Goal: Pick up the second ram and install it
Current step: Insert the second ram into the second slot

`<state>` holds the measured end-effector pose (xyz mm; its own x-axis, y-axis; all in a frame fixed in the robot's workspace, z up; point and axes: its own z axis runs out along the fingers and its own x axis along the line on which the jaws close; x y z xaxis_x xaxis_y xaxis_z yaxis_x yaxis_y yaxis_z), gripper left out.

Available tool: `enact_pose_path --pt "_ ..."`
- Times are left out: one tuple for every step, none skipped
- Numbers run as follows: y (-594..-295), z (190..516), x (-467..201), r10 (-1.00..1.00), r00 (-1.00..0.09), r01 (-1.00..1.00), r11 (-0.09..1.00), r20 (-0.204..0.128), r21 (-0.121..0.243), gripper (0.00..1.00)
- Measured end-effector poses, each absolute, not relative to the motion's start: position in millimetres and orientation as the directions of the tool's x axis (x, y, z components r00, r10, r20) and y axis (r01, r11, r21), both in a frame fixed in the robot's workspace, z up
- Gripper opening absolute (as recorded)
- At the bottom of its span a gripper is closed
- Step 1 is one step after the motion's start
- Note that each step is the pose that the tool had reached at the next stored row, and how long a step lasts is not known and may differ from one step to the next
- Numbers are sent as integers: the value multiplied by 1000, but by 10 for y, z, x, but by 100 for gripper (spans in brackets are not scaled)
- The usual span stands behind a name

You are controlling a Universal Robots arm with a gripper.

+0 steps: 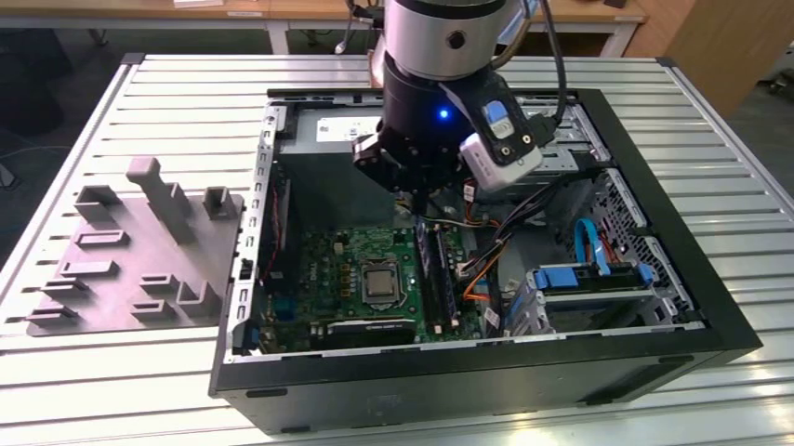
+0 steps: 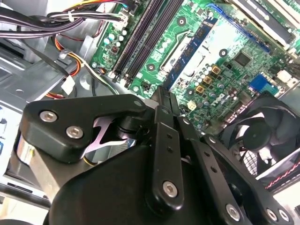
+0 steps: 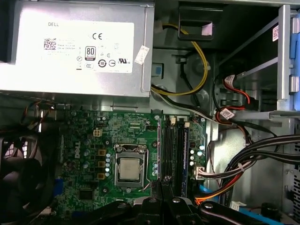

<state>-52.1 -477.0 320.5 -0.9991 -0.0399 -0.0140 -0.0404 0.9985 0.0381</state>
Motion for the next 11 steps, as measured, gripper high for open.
enact_pose_path --pt "-4770 3200 -517 -44 -999 -45 998 -14 38 11" --pt "-4770 3196 -516 -44 -999 -45 998 -14 38 11" --pt "-4770 3192 -512 -45 -999 -45 998 -14 38 11" --pt "-4772 3188 -507 -45 -999 -45 998 -14 38 11" --pt "-4773 3182 -500 -44 -999 -45 998 -14 38 11" --pt "-4774 3176 -494 -44 -999 -45 998 -14 38 11" --pt "-4774 3169 -487 -44 -999 -44 998 -14 38 11" --pt "-4774 3162 -481 -44 -999 -44 998 -14 38 11" --pt "-4774 3156 -471 -44 -999 -44 998 -14 38 11" --pt "-4774 3149 -461 -44 -999 -44 998 -14 38 11" --pt "-4774 3140 -452 -44 -999 -44 998 -14 38 11"
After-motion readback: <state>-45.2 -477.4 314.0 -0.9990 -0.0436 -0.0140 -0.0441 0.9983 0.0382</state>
